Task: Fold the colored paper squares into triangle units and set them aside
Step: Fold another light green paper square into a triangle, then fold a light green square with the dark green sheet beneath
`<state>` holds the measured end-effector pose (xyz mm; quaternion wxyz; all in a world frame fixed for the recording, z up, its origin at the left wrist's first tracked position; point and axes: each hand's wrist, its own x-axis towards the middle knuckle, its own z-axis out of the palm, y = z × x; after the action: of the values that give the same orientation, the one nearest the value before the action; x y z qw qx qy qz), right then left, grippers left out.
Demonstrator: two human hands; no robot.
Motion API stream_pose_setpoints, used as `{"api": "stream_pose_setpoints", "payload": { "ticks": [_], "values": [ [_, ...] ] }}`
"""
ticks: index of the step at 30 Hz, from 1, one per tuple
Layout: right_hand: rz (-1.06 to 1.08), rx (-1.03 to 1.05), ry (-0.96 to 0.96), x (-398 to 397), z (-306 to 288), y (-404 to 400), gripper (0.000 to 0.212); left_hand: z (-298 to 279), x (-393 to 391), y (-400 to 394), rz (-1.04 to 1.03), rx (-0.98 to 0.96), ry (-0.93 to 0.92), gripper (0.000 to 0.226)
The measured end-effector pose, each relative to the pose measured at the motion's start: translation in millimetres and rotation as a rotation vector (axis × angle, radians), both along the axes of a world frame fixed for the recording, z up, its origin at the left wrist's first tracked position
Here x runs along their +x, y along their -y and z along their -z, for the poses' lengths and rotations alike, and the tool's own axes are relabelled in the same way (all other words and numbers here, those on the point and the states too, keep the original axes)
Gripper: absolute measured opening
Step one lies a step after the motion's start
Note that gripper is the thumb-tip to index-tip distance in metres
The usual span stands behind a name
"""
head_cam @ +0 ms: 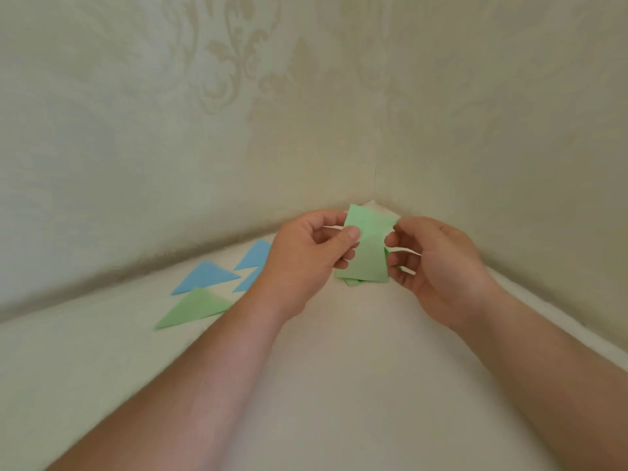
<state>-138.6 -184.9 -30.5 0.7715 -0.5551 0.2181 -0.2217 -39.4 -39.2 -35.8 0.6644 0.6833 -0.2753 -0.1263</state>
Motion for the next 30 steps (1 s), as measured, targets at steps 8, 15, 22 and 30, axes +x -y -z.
{"api": "stream_pose_setpoints", "payload": {
  "ticks": [8,15,22,30],
  "values": [
    [-0.111,-0.45,0.006,-30,-12,-41,0.02,-15,-27,-66,-0.024,0.287,0.104,0.012],
    [-0.212,-1.078,-0.351,-55,32,-83,0.004,21,-62,-130,-0.061,0.725,0.391,0.009],
    [-0.278,-1.514,-0.368,-82,37,-98,0.03,31,-92,-140,-0.132,0.702,0.756,0.027],
    [-0.495,-1.746,-0.549,-114,36,-99,0.062,36,-113,-150,0.053,1.0,0.966,0.052]
  ]
}}
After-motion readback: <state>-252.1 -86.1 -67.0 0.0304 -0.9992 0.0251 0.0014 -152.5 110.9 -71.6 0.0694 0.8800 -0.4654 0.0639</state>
